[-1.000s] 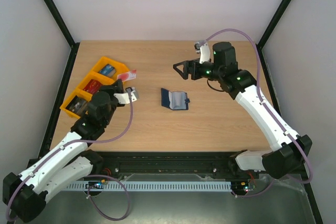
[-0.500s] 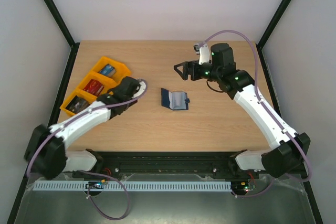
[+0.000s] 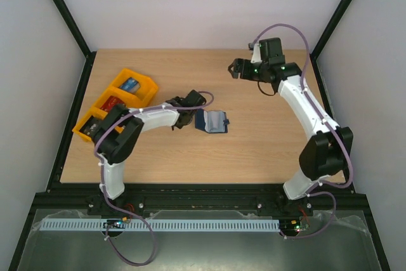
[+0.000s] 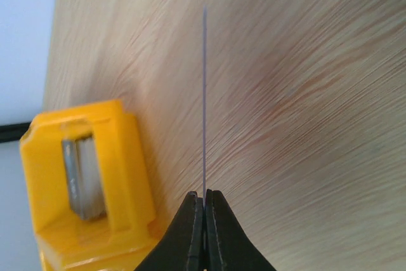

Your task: Take the credit cards out of the card holder

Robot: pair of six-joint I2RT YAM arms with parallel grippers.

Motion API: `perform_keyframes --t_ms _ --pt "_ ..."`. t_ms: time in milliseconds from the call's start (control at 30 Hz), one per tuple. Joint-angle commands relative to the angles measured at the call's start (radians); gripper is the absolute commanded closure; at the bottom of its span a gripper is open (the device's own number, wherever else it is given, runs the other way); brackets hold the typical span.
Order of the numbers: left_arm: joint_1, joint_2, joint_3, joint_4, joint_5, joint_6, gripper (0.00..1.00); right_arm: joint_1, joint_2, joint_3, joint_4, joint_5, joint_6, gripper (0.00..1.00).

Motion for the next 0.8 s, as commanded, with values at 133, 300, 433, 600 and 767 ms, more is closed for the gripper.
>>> perform_keyframes --t_ms 133,300,433,600,767 --pt "-0.014 0.158 0.049 0.007 -0.069 -0.067 0.98 -0.054 0.096 0.104 -0.242 0.104 0.064 0.13" --pt "-0.014 0.180 0.036 -0.055 0.046 -0.137 0.70 -0.053 0.133 0.091 -0.279 0.100 0.039 0.15" --pt "-0.024 0.108 0.022 -0.090 0.141 -0.157 0.15 -0.052 0.139 0.039 -0.288 0.084 0.003 0.16" --pt "-0.023 -0.029 0.018 -0.118 0.150 -0.113 0.06 -0.043 0.134 -0.047 -0.203 -0.007 0.049 0.20" --pt "0.029 -0.140 0.050 -0.181 0.353 -0.163 0.04 0.031 0.174 -0.110 -0.136 0.016 0.120 0.24"
